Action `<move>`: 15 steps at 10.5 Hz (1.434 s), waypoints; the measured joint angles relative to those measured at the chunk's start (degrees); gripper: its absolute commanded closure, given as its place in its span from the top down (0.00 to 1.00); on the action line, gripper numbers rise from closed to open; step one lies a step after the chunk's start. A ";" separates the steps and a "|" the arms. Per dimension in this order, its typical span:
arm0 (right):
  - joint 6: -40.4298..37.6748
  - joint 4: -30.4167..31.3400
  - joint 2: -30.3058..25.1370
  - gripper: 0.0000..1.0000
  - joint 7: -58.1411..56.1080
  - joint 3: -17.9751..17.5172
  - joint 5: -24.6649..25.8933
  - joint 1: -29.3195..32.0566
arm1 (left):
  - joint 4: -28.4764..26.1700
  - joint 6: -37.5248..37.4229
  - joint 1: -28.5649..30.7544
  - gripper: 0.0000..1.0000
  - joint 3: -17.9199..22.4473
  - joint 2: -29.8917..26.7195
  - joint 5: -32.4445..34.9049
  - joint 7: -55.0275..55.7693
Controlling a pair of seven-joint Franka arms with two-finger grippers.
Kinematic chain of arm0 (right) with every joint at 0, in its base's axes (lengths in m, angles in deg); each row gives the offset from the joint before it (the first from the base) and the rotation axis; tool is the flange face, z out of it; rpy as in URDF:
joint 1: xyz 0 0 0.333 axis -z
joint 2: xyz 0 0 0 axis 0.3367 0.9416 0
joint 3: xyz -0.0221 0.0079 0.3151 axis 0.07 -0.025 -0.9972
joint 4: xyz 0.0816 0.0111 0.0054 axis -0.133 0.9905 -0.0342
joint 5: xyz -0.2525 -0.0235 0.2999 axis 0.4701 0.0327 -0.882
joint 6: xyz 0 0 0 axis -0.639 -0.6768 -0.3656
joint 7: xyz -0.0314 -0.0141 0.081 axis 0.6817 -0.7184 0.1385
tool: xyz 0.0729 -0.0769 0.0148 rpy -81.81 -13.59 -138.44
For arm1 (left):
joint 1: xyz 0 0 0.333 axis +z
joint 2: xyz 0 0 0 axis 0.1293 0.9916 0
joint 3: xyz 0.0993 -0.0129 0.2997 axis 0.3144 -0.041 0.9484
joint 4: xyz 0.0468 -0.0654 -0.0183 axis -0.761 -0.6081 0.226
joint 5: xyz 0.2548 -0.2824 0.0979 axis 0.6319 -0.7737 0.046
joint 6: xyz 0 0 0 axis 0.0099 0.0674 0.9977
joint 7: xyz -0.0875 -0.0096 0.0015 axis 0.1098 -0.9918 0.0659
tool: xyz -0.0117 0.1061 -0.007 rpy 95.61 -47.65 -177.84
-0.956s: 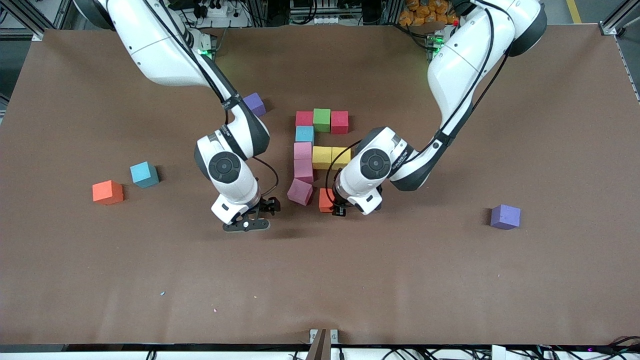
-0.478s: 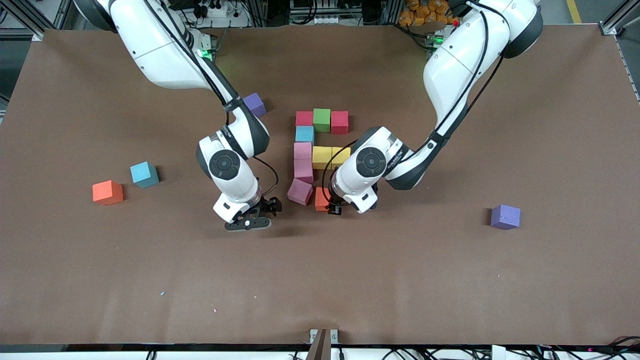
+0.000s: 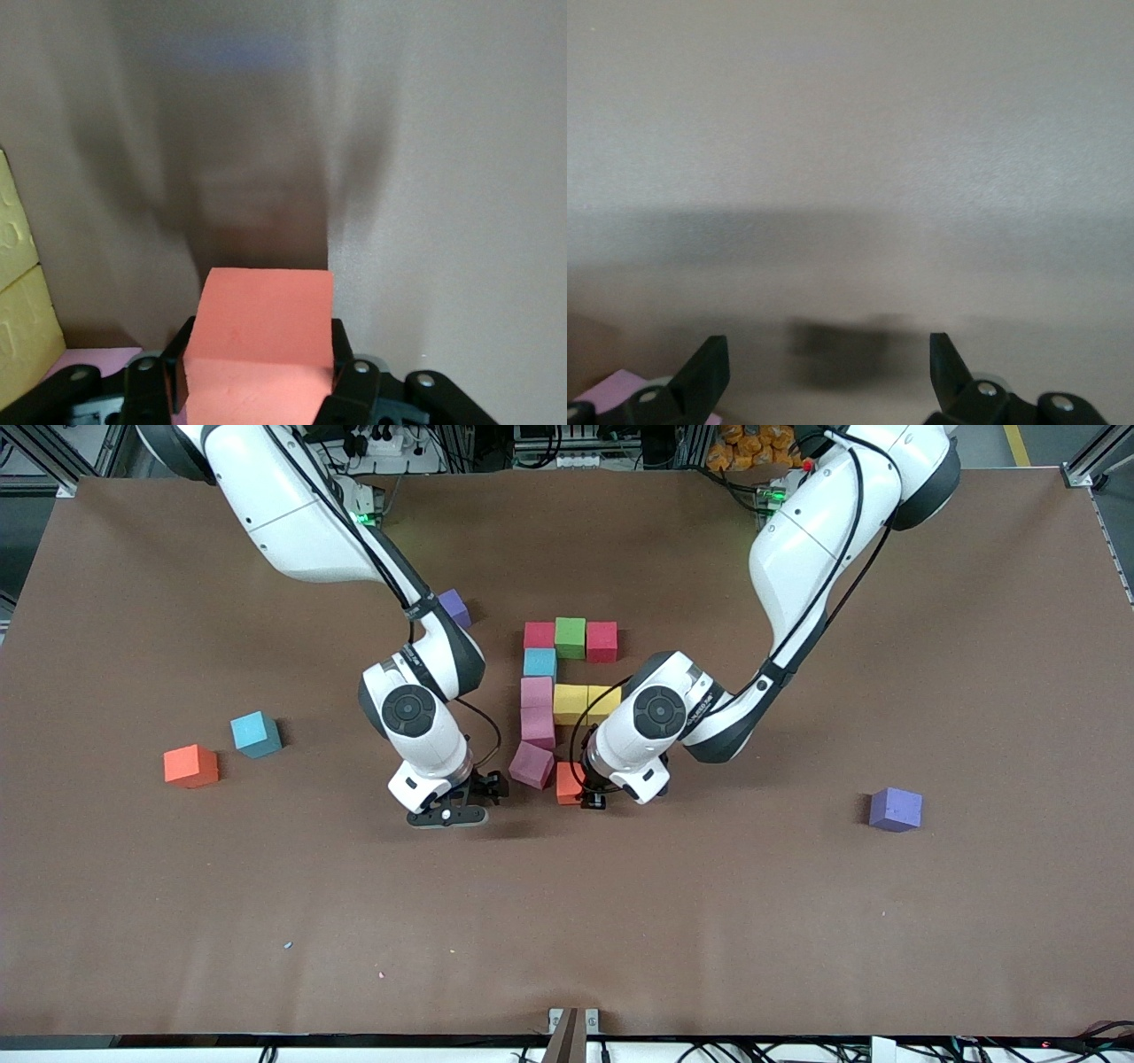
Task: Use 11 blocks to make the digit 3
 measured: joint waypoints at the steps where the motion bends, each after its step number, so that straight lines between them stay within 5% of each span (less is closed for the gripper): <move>1: 0.14 0.00 0.08 1.00 1.32 -0.13 0.00 -0.48 | 0.00 0.07 -0.01 0.02 0.00 0.09 0.00 0.51; 15: 2.07 -0.51 1.25 1.00 8.96 -2.64 -0.06 -2.27 | 0.53 0.76 -0.33 0.03 0.00 0.59 0.00 0.74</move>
